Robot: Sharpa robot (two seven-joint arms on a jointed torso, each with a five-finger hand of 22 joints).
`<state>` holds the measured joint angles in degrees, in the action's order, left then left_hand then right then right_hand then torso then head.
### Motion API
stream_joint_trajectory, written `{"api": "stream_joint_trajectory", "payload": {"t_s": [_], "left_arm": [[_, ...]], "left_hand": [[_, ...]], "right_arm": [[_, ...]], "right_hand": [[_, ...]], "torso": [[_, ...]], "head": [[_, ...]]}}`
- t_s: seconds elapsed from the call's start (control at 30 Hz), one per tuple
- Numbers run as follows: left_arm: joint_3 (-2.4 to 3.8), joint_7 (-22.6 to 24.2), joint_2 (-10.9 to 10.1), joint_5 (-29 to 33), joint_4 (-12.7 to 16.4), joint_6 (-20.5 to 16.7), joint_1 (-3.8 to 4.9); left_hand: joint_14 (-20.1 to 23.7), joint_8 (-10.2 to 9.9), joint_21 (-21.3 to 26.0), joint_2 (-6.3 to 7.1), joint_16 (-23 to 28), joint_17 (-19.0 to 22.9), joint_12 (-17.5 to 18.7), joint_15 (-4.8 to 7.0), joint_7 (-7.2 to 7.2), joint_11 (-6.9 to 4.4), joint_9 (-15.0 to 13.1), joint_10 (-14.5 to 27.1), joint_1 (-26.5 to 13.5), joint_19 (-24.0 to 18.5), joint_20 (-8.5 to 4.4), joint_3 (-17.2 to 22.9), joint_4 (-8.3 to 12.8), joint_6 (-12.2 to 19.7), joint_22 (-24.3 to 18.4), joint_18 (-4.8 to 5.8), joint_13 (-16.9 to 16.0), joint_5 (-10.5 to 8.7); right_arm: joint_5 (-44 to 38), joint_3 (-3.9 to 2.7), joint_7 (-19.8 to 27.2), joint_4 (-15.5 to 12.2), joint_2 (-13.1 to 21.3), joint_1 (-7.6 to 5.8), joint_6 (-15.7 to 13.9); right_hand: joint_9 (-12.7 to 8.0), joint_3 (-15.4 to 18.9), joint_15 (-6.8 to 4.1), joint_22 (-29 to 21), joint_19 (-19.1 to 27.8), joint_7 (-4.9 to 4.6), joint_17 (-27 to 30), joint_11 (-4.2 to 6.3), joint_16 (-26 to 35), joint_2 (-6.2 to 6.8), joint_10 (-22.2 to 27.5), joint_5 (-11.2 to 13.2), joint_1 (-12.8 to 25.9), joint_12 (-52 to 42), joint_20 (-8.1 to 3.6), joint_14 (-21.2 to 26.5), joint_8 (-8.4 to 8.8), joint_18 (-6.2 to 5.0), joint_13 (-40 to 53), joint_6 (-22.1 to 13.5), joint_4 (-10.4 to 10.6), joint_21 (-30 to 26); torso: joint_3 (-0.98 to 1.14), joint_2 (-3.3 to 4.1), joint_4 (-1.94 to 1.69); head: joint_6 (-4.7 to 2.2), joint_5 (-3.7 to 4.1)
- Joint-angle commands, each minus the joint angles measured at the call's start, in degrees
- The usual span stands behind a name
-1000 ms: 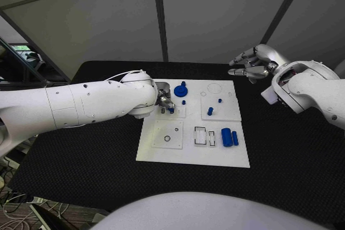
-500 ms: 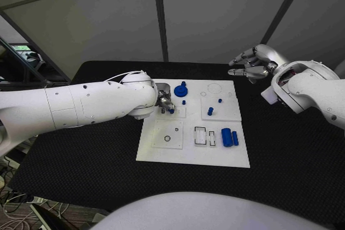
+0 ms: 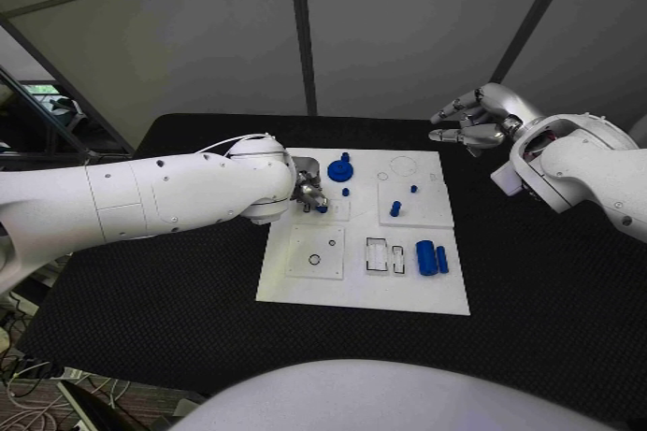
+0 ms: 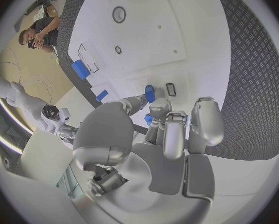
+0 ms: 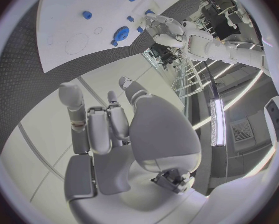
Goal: Assemble the parts on the task board
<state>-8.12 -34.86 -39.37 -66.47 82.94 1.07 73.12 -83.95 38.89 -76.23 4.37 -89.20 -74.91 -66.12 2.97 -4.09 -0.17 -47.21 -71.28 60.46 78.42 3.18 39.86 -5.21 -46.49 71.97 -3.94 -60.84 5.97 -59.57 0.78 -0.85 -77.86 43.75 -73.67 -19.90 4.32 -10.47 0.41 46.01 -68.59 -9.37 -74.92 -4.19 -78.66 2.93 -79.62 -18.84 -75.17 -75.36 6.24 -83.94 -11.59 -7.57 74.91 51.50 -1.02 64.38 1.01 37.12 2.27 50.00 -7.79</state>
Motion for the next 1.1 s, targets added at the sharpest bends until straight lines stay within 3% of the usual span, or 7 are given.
{"api": "stream_joint_trajectory", "payload": {"t_s": [0.03,0.47,0.8,1.1], "left_arm": [[-0.23,-0.5,0.0,-0.4,-0.1,1.8,-0.24],[-0.22,-0.5,0.8,-0.2,-1.5,2.8,-0.23],[-0.22,-0.6,1.3,0.3,-2.4,4.0,-0.21],[-0.21,-0.6,1.3,0.4,-2.5,4.6,-0.2]], "left_hand": [[-5.8,0.1,-0.3,0.02,-0.4,-14.6,-0.2,0.45,0.21,-0.06,0.0,-0.5,-0.5,0.4,-0.19,9.3,8.9,-0.2,0.0,-0.38,-0.1,0.29],[-5.7,0.4,-0.7,0.41,-0.2,-14.4,-0.7,0.63,0.62,-0.35,-0.2,-1.3,-2.6,0.8,-0.29,8.6,8.1,-1.0,0.8,-0.25,-0.5,0.3],[-6.0,0.0,-1.9,0.58,-0.8,-15.1,-2.3,1.09,1.39,-0.9,0.4,-3.0,-9.7,2.1,-0.66,2.7,3.2,-3.6,2.7,0.17,-2.0,0.05],[-6.0,-0.2,-3.1,0.72,-0.8,-15.1,-3.5,1.53,1.9,-1.36,0.6,-4.0,-11.2,3.3,-1.1,-0.3,2.3,-4.9,4.4,0.56,-3.3,0.08]], "right_arm": [[-0.2,-0.05,0.3,0.1,0.0,-0.12,0.4],[-0.2,-0.05,0.2,0.1,-0.1,-0.12,0.5],[-0.2,-0.05,0.2,0.0,0.0,-0.12,0.6],[-0.3,-0.05,0.1,-0.1,0.1,-0.12,0.9]], "right_hand": [[-0.1,-0.1,-0.34,0.0,0.3,-0.06,-3.6,-0.11,0.3,0.07,0.3,-0.2,0.1,0.3,-0.11,-1.1,-0.27,-0.66,0.8,-0.4,0.3,-0.1],[-0.1,-0.1,-0.34,0.0,0.3,-0.06,-3.6,-0.11,0.3,0.07,0.3,-0.2,0.1,0.3,-0.11,-1.1,-0.27,-0.66,0.8,-0.4,0.3,-0.1],[-0.1,-0.1,-0.34,-0.2,0.4,-0.05,-3.6,-0.11,0.3,0.12,0.4,-0.2,0.1,0.3,-0.11,-1.1,-0.33,-0.68,0.8,-0.4,0.4,-0.2],[-0.1,-0.1,-0.34,-0.2,0.4,-0.05,-3.6,-0.1,0.4,0.13,0.4,-0.3,0.1,0.3,-0.11,-1.1,-0.34,-0.68,0.8,-0.4,0.4,-0.2]], "torso": [[0.01,0.02,0.08],[0.03,0.05,0.2],[0.02,-0.02,0.06],[-0.01,0.0,0.02]], "head": [[0.0,-0.09],[0.0,-0.11],[0.0,0.1],[0.0,0.23]]}}
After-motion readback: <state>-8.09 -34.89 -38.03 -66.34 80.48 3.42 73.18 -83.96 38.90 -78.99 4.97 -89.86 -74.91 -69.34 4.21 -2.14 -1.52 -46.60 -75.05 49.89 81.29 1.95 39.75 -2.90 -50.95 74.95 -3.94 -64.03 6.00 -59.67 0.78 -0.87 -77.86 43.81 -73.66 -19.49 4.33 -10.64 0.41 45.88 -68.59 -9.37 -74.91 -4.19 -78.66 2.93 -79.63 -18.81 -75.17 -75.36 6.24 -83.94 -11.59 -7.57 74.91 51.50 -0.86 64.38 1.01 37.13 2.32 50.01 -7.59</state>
